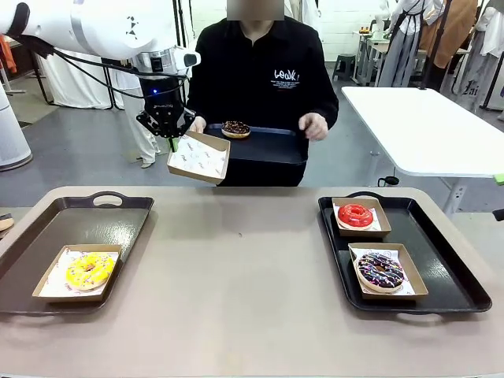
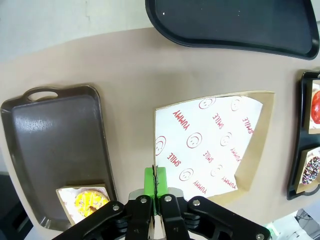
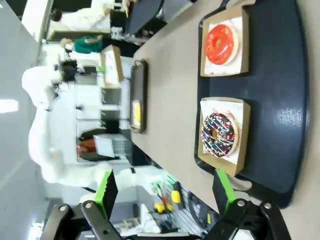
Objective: Individually package the donuts and arrange them on the tray.
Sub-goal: Place the picked Paper togo box on the Handle tray while simultaneously picking up another Paper togo box from the table with the other hand, then place the picked Paper togo box on the Handle tray.
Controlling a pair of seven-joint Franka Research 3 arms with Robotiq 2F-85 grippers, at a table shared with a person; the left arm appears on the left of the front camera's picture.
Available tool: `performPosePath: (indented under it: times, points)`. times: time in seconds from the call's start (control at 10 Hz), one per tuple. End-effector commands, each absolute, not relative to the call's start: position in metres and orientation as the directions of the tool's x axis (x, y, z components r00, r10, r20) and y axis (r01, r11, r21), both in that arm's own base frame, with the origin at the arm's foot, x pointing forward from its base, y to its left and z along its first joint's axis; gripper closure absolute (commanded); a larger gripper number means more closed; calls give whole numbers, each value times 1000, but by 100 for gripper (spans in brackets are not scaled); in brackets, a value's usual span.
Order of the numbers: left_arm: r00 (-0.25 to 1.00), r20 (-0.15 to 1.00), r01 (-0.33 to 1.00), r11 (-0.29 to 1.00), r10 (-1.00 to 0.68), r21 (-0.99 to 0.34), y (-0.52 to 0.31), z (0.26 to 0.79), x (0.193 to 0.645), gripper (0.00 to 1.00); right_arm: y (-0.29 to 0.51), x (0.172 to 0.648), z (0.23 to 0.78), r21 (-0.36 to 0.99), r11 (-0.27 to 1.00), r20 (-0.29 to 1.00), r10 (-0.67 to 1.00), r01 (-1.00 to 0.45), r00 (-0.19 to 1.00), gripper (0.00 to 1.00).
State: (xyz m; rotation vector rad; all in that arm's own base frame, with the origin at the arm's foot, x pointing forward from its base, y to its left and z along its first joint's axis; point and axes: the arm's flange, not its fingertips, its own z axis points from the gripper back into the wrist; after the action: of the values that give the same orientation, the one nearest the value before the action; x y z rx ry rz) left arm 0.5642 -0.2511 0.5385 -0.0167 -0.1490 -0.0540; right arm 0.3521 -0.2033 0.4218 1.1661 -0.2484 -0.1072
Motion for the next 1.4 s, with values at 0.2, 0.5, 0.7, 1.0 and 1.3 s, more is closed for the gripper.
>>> performPosePath:
  times: [0.2,0.5,0.7,1.0,1.3]
  points:
    - [988,145,60,998,-56,-26,-244,541,563,100,-231,356,399,967,253,56,-277,16,959,0]
    - [988,145,60,998,-56,-26,-244,541,563,100,-226,345,398,960,281,66,-282,17,957,0]
    - [988,145,60,998,-56,-26,-244,541,563,100,-226,345,398,960,281,66,-282,17,957,0]
    - [988,145,60,998,-56,-26,-244,541,563,100,-226,345,398,960,281,66,-282,17,957,0]
    - [988,145,60,998,-56,-26,-244,541,563,100,-226,345,398,960,281,66,-282,17,957,0]
